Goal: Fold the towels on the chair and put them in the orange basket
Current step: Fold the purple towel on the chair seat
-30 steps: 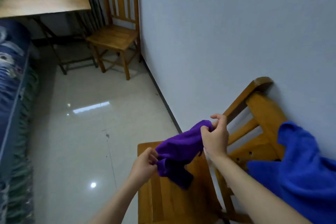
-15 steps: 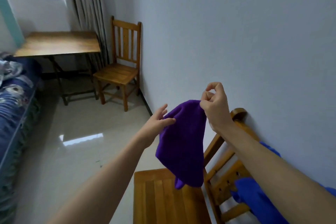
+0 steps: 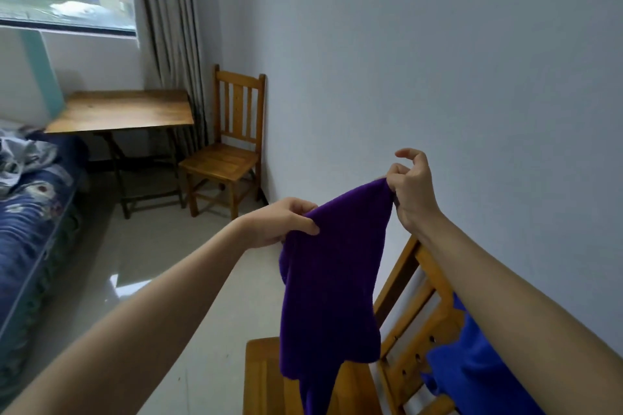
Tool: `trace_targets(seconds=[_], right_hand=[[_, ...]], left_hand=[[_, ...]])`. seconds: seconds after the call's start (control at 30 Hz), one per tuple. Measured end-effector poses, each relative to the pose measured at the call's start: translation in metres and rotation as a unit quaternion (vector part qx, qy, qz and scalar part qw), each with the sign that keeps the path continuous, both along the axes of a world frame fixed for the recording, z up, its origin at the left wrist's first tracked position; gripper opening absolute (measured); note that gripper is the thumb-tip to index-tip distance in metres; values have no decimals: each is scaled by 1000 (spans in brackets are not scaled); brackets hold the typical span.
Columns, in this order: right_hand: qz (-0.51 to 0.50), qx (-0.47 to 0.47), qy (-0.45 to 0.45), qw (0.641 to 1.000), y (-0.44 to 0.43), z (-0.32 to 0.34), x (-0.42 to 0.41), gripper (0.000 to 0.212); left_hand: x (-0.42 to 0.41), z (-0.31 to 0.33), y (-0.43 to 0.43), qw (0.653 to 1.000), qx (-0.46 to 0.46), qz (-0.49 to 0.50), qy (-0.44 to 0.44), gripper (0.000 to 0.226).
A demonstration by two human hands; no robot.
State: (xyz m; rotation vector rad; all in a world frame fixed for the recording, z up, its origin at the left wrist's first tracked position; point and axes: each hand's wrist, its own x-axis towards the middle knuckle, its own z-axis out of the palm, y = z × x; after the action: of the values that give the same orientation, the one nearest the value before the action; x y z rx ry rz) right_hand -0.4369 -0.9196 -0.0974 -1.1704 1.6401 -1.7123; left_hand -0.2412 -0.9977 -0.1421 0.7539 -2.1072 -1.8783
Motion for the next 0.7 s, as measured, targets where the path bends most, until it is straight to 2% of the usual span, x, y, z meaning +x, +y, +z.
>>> trace_targets(seconds=[0.13, 0.23, 0.37, 0.47, 0.57, 0.63, 0.7], right_hand=[[10, -4, -4, 1000, -5, 3, -1, 47], [11, -12, -8, 1000, -7, 2, -7, 47], [-1, 10, -38, 999, -8, -15, -17, 46], [2, 31, -60, 998, -10, -31, -18, 45], [12, 68, -15, 997, -14, -43, -17, 42], [33, 127, 16, 991, -16, -51, -16, 40], [70, 219, 3, 973, -16, -65, -14, 35]], left_hand=[[11, 8, -4, 998, -46, 29, -36, 11], [29, 8, -12, 984, -108, 70, -120, 25], [60, 3, -17, 961, -159, 94, -207, 28], [71, 3, -16, 966, -151, 132, -166, 17], [64, 8, -14, 960, -162, 189, -129, 21], [56, 12, -11, 939, -209, 256, -92, 23], [49, 16, -8, 923, -236, 304, -29, 25]])
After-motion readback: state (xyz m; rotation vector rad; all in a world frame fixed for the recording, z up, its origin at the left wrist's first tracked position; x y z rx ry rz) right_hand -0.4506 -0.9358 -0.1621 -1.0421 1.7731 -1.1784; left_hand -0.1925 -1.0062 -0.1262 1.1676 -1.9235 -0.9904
